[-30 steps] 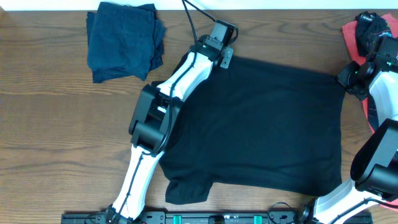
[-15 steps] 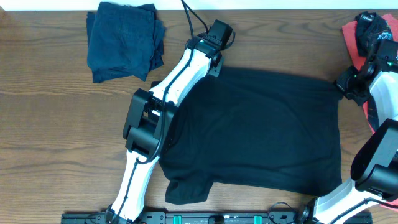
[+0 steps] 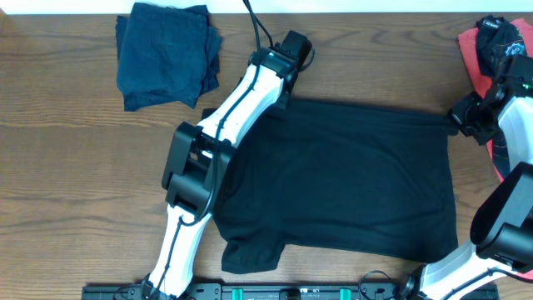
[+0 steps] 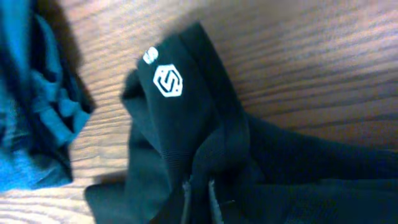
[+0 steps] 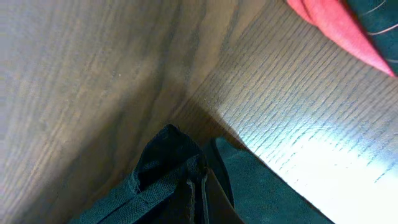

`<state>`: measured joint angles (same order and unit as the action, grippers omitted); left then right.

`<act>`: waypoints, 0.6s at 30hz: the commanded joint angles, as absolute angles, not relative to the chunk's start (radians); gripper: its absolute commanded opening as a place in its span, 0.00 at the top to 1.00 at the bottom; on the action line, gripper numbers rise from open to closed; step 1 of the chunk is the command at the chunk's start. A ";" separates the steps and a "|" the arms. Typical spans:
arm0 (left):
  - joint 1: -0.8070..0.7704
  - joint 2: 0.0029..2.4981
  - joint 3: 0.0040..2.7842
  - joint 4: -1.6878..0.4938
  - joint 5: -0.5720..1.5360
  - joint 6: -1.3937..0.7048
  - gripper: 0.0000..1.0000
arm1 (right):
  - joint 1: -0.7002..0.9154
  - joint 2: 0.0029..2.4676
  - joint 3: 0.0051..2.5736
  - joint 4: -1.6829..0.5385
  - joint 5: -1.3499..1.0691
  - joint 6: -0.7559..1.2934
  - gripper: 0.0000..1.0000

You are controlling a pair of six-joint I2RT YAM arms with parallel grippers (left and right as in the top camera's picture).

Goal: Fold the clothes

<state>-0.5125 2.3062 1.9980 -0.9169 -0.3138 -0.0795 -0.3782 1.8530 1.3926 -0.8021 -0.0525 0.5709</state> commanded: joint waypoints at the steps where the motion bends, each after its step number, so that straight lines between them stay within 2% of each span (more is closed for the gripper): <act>1: -0.502 2.231 2.000 -0.927 -0.377 -0.088 0.87 | -0.403 1.781 1.394 -0.782 -0.004 0.578 0.99; 9: -0.502 2.196 2.000 -0.964 -0.364 -0.088 0.88 | -0.403 1.680 1.394 -0.787 -0.035 0.506 0.99; 14: -0.501 2.196 2.000 -0.999 -0.225 -0.088 0.86 | -0.393 1.658 1.394 -0.851 -0.035 0.499 0.99; 15: -0.501 2.196 2.000 -0.988 -0.198 -0.088 0.76 | -0.390 1.660 1.393 -0.858 -0.035 0.499 0.99; 16: -0.501 2.196 2.000 -0.972 -0.164 -0.088 0.54 | -0.385 1.662 1.392 -0.861 -0.034 0.496 0.99; 18: -0.501 2.197 2.000 -0.919 -0.062 -0.086 0.38 | -0.379 1.665 1.388 -0.864 -0.035 0.492 0.99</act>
<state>-0.5049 2.2120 1.9976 -0.9512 -0.2142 -0.0772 -0.3935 1.6707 1.3918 -0.8593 -0.0380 0.5152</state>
